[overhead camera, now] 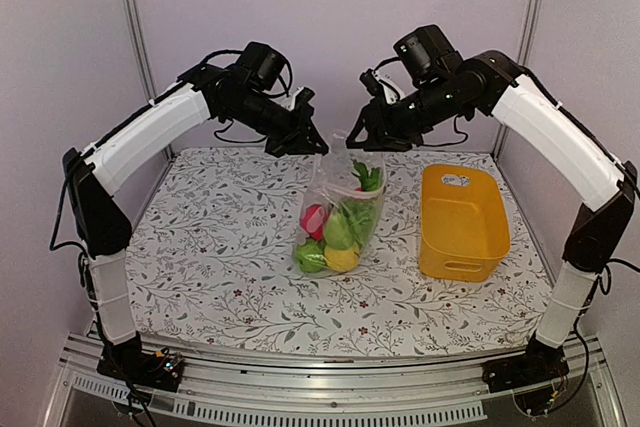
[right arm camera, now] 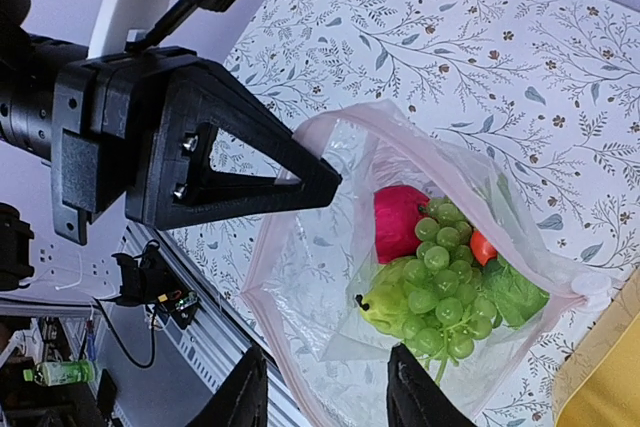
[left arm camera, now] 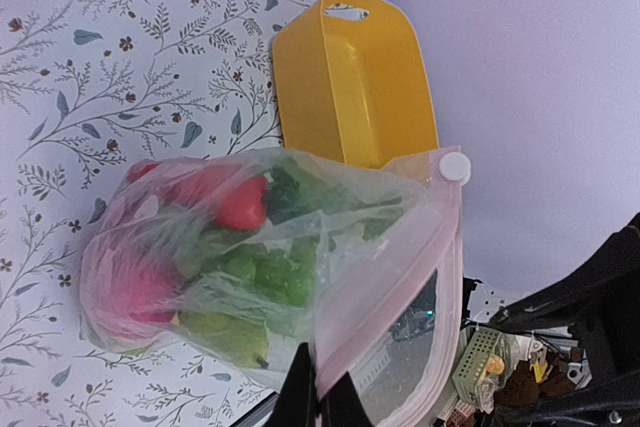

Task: Place the food in the zip-top bag and seal the zipper
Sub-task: Place the fake fruit in the zipper food storage bag, then pass from the left arm to the right

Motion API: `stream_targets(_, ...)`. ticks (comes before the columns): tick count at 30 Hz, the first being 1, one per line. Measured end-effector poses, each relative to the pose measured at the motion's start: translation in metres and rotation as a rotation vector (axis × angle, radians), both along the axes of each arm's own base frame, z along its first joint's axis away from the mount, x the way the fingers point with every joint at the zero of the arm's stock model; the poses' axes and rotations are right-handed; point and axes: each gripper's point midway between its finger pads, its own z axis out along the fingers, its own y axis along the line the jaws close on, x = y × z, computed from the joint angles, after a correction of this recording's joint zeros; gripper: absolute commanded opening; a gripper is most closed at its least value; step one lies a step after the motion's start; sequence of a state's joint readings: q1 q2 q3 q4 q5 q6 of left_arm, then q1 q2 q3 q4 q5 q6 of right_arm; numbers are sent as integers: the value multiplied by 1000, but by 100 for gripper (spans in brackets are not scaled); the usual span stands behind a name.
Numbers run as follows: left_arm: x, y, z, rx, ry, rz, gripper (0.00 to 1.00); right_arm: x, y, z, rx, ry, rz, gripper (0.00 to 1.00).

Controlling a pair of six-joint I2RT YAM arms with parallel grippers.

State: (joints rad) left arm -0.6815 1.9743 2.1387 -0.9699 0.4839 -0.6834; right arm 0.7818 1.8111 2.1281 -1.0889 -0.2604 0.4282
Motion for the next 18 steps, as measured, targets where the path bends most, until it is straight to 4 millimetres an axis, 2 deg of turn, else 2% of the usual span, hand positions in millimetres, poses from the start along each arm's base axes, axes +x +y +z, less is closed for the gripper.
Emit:
stream_targets(2, 0, 0, 0, 1, 0, 0, 0, 1, -7, 6, 2, -18, -21, 46)
stream_targets(5, 0, 0, 0, 1, -1, -2, 0, 0, -29, 10, -19, -58, -67, 48)
stream_targets(7, -1, 0, 0, 0, -1, -4, 0, -2, -50, 10, -43, -81, -103, 52)
stream_targets(11, -2, 0, 0, 0, -3, -12, 0, 4, -76, 3, -80, -98, -160, 55)
stream_targets(14, -2, 0, 0, 2, -7, -17, 0, 10, -80, -7, -109, -99, -170, 57)
stream_targets(18, -4, 2, -2, 15, -8, -25, 0, 17, -71, -21, -119, -74, -146, 59)
